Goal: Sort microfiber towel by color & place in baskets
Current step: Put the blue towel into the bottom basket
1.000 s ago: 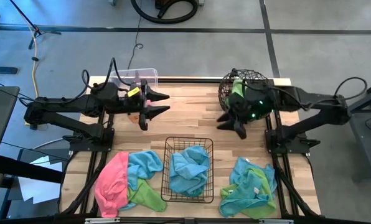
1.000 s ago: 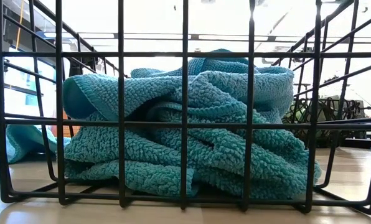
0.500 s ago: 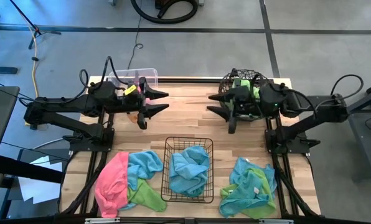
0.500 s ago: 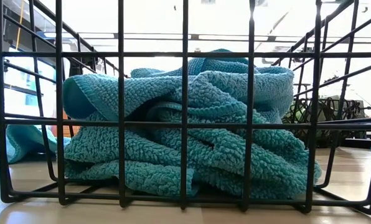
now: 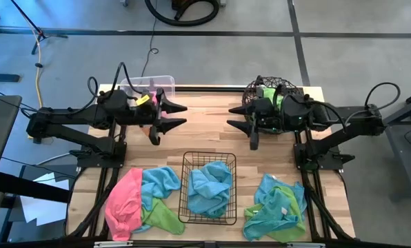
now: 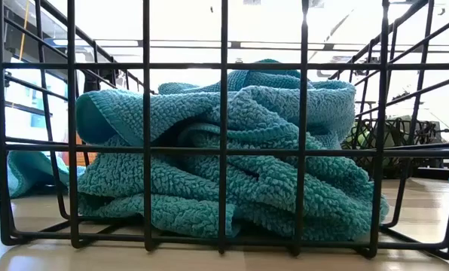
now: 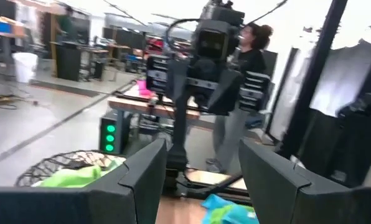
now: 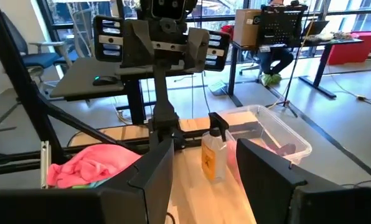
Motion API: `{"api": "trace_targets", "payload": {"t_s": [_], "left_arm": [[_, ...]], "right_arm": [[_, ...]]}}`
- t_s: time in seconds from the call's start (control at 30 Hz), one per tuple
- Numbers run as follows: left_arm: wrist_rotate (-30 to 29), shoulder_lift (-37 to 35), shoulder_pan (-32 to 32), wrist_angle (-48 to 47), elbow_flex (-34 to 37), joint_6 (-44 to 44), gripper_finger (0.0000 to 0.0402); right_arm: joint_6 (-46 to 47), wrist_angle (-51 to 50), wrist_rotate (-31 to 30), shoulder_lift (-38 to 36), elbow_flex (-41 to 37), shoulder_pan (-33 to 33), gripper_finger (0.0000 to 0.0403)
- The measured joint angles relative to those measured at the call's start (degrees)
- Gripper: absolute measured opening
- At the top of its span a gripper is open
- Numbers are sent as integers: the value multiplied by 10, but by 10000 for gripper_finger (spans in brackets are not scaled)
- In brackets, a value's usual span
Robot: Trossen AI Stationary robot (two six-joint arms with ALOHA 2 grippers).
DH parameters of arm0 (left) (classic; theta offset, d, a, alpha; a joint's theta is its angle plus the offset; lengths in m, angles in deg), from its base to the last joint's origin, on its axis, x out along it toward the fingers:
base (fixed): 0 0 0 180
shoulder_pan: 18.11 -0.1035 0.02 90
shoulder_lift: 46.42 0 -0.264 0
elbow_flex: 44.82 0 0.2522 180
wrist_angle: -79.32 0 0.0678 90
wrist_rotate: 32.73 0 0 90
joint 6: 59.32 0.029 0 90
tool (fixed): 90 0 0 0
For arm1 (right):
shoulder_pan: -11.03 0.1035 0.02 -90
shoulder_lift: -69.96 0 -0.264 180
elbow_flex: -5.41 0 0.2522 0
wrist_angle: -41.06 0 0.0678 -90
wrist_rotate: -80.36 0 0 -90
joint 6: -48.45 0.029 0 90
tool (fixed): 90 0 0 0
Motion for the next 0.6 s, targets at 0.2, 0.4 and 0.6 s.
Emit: {"api": "trace_targets", "payload": {"t_s": [0.2, 0.4, 0.6], "left_arm": [[10, 0, 13, -28, 0, -15, 190], [37, 0, 30, -66, 0, -38, 190], [72, -7, 78, -296, 0, -122, 185]], "right_arm": [[77, -61, 80, 0, 1, 0, 172], [176, -165, 122, 0, 1, 10, 172], [189, -175, 118, 0, 1, 30, 172]]}}
